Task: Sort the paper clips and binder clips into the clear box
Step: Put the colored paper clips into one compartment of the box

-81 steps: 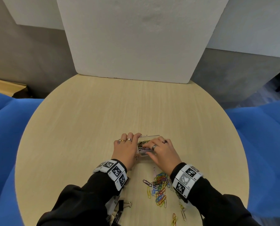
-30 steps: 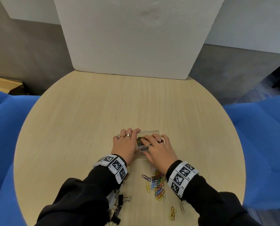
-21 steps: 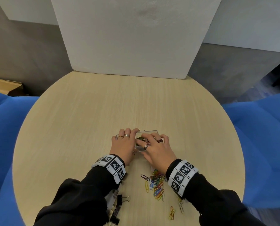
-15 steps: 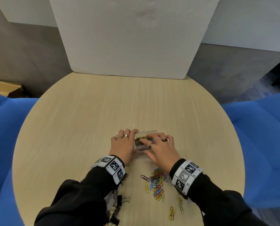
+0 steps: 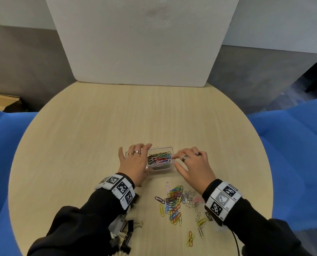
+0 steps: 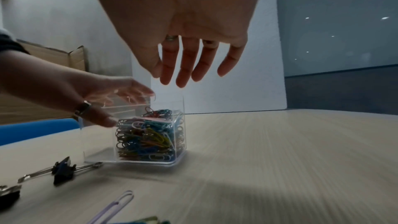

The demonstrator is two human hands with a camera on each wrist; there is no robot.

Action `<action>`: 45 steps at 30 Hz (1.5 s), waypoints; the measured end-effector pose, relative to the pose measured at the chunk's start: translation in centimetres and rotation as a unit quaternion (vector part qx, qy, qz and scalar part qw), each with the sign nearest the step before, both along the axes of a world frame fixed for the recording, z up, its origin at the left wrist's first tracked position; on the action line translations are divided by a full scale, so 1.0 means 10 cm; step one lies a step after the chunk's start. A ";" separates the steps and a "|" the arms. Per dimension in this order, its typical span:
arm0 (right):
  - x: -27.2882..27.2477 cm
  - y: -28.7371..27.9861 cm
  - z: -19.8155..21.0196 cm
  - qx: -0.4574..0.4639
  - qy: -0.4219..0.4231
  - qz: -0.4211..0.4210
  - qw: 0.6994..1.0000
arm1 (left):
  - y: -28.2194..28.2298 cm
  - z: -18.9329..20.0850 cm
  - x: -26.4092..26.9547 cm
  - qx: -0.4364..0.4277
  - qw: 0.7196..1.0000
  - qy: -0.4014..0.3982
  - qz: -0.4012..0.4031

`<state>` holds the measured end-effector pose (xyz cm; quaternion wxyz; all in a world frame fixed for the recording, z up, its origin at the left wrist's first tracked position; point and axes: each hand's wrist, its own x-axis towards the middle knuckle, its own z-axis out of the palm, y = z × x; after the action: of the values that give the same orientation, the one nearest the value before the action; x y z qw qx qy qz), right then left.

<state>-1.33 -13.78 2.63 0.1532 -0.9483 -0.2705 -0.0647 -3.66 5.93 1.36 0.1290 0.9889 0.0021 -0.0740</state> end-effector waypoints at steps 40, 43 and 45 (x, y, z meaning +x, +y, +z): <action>-0.71 -0.67 -0.33 0.003 0.341 -0.131 0.931 | -0.77 -0.27 -0.69 -0.200 0.966 0.133 -0.095; -0.79 -0.83 -0.28 -0.029 0.359 -0.145 0.922 | -0.74 -0.22 -0.85 -0.175 0.969 0.143 -0.104; -0.88 -0.90 -0.28 -0.065 0.397 -0.119 0.908 | -0.76 -0.22 -0.96 -0.145 0.965 0.172 -0.135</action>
<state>-10.14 -22.74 -0.20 0.1772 -0.9287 -0.0761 0.3167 -13.23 -1.70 -0.83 0.2574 0.9231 -0.1198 -0.2595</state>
